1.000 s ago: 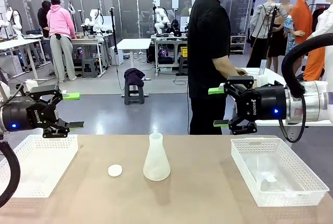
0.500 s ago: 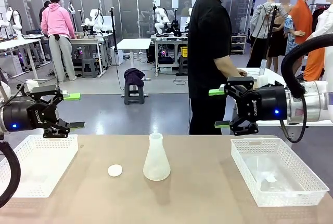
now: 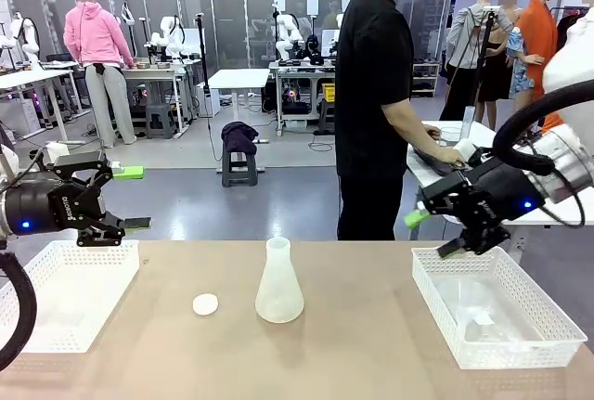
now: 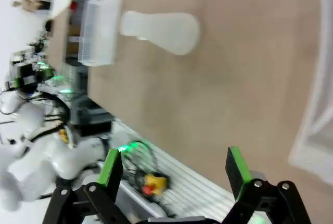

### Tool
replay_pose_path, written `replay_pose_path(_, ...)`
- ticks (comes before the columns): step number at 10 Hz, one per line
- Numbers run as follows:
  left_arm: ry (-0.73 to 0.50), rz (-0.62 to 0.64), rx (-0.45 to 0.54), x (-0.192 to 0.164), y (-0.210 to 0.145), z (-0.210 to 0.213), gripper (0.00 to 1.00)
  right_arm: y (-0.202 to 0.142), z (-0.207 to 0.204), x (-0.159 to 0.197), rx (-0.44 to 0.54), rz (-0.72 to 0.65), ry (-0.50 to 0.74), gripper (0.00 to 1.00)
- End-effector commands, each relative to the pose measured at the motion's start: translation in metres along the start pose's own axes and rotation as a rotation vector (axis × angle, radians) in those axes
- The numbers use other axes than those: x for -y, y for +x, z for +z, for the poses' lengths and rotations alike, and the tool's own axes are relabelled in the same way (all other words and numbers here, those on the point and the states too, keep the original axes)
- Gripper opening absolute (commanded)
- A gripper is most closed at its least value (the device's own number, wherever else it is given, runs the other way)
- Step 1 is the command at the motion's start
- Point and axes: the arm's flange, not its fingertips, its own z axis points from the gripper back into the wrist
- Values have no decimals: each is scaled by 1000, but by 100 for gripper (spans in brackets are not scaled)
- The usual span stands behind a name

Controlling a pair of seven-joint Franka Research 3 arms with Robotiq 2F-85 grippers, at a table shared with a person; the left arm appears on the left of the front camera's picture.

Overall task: Prepare the solutions needed for the experiment.
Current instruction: Pick up the Plastic Funnel and insert it into the Big flask.

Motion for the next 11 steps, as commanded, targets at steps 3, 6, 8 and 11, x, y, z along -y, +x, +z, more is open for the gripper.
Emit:
replay_pose_path(3, -19, 7, 5, 2, 0, -1, 100, 18, 9, 11, -7, 66, -93, 100)
replay_pose_path(6, -19, 7, 5, 2, 0, -1, 100, 18, 9, 11, -7, 66, -93, 100)
replay_pose_path(8, -19, 7, 5, 2, 0, -1, 100, 23, 9, 14, -16, 96, -115, 100)
replay_pose_path(11, -19, 7, 5, 2, 0, -1, 100, 75, 8, 59, -135, 535, -433, 100)
